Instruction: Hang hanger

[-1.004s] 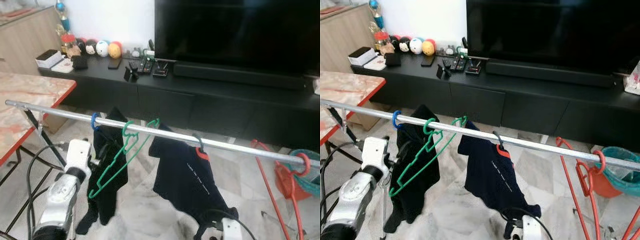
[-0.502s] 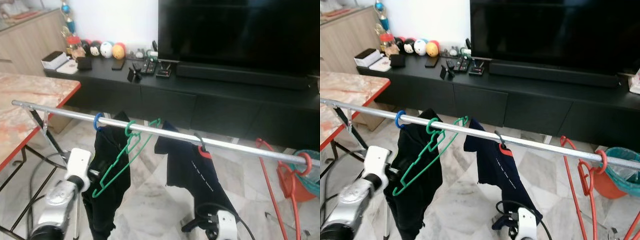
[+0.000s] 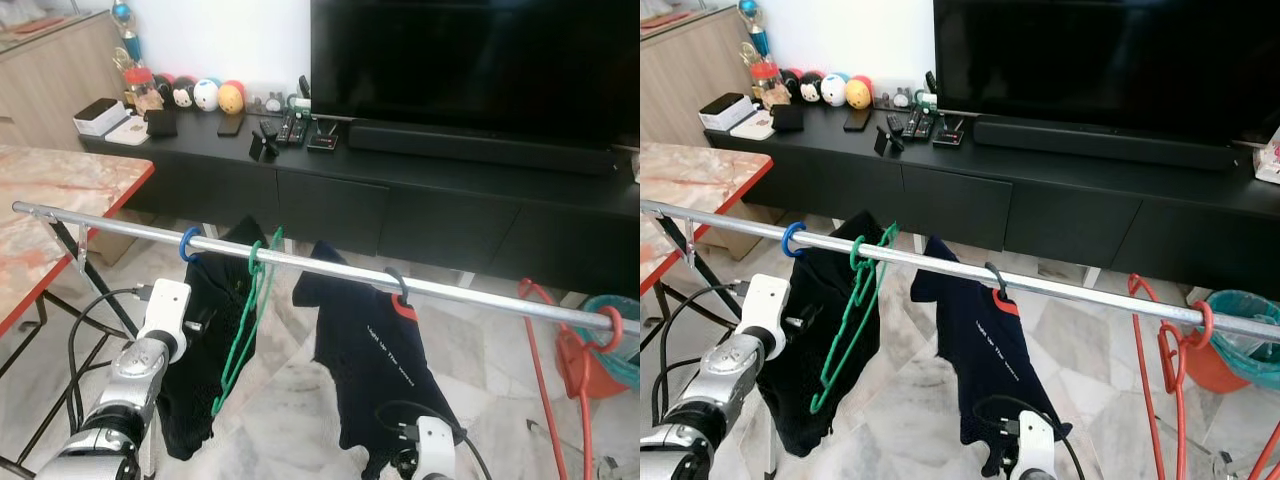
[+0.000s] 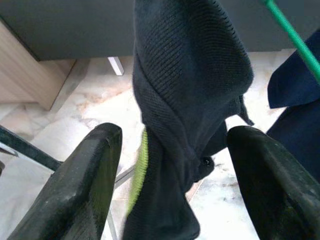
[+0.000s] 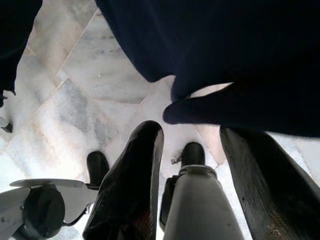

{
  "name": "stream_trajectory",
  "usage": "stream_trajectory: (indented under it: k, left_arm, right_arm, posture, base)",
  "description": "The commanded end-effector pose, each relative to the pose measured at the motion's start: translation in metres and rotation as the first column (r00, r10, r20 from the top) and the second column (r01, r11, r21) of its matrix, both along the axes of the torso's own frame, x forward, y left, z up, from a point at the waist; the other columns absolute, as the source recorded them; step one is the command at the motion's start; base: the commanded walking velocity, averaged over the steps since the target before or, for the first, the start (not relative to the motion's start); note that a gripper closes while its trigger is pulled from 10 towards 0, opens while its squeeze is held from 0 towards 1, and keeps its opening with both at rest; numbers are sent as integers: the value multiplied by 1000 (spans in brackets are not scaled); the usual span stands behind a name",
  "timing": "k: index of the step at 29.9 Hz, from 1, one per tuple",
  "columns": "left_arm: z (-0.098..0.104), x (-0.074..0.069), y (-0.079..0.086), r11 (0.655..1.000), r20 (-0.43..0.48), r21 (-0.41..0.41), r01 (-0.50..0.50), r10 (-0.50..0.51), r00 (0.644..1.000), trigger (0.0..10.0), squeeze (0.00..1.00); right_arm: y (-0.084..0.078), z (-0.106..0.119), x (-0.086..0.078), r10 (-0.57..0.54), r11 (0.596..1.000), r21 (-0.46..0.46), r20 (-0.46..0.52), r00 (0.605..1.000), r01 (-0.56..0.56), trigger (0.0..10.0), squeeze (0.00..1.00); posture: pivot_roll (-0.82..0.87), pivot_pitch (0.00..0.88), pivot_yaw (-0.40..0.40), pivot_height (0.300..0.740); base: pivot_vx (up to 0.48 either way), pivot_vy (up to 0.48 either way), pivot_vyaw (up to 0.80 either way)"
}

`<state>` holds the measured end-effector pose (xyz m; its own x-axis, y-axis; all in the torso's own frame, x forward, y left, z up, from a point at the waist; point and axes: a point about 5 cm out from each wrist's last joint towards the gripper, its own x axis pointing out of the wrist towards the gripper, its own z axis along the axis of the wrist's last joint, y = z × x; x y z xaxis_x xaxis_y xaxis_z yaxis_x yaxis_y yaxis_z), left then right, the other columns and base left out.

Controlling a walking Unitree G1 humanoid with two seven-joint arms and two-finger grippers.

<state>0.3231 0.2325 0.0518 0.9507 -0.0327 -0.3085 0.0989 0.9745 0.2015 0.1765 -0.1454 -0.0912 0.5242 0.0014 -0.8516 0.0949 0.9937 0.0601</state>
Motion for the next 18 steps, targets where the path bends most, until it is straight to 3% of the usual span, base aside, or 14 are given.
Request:
stream_trajectory:
  k: [1, 7, 9, 13, 15, 18]
  left_arm:
    - [3, 2, 3, 1000, 16, 2, -12, 12, 1000, 10000, 0]
    - [8, 5, 6, 998, 71, 1, -61, 60, 996, 10000, 0]
    - [10, 6, 5, 997, 75, -56, -47, 51, 996, 10000, 0]
    - [6, 5, -3, 996, 31, -65, 56, -54, 998, 10000, 0]
    - [3, 3, -11, 982, 4, -51, 180, -180, 984, 10000, 0]
    - [7, 3, -7, 979, 22, -35, 203, -202, 979, 10000, 0]
  right_arm:
    - [0, 0, -1, -5, 1000, -6, 5, 1000, 5, 10000, 0]
    - [-15, -1, -4, -15, 1000, -22, 4, 1000, 15, 10000, 0]
    - [-21, -1, -5, -17, 999, -28, 4, 1000, 17, 10000, 0]
    - [-31, 0, -6, -21, 999, -36, 3, 1000, 21, 10000, 0]
    - [-42, -1, -9, -23, 999, -46, 0, 1000, 23, 10000, 0]
    - [-49, -1, -13, -23, 998, -52, -5, 1000, 23, 10000, 0]
  posture:
    - [-46, 0, 15, 740]
    - [-51, 0, 6, 740]
    - [-51, 0, 3, 740]
    - [-50, 0, -1, 740]
    - [-45, 0, -4, 740]
    - [-42, 0, -6, 740]
  base:
    - [0, 0, 0]
    - [0, 0, 0]
    - [0, 0, 0]
    - [0, 0, 0]
    - [0, 0, 0]
    - [0, 0, 0]
